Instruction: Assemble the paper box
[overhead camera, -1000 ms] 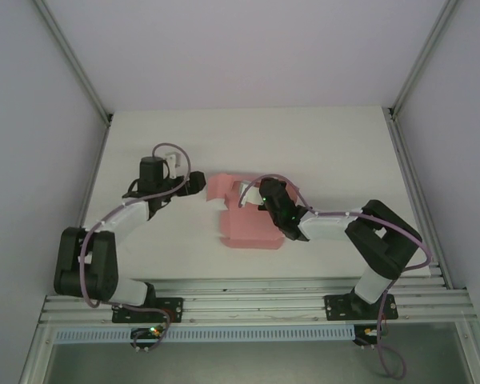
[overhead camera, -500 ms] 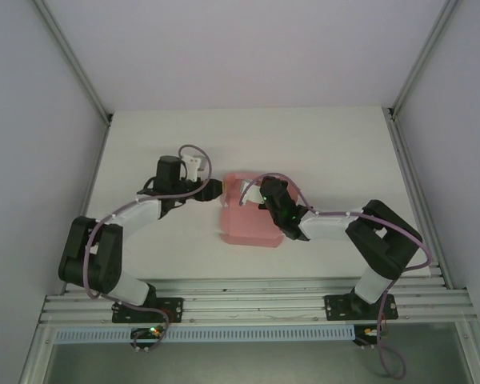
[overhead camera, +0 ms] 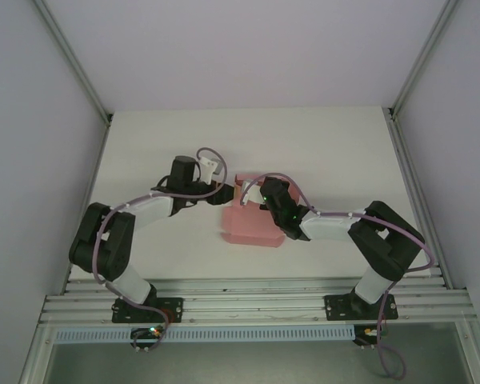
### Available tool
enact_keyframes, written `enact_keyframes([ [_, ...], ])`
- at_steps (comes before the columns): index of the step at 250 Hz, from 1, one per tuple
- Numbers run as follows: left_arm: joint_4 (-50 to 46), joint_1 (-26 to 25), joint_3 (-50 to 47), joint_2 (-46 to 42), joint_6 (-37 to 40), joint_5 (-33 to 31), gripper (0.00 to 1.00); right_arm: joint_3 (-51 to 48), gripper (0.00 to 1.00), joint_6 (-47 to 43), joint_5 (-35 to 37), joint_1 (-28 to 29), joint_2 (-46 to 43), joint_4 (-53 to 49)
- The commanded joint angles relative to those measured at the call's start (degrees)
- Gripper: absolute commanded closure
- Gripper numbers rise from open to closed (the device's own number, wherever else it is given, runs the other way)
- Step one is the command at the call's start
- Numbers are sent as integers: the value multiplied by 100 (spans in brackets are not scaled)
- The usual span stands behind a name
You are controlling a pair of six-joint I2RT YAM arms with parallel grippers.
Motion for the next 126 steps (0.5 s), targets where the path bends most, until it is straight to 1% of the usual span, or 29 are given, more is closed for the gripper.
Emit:
enact_keyframes([
  [1, 239, -75, 60, 146, 147, -35, 46, -70, 100, 53, 120, 99, -158, -7],
  [29, 357, -184, -81, 199, 299, -14, 46, -148, 100, -7, 252, 153, -166, 17],
  [54, 627, -311, -253, 203, 346, -193, 46, -210, 100, 10, 328, 233, -175, -42],
  [89, 1222, -331, -554, 158, 181, -244, 48, -284, 100, -50, 563, 405, -58, 6],
  [126, 1418, -331, -905, 53, 222, -352, 48, -384, 100, -131, 846, 513, -11, 12],
])
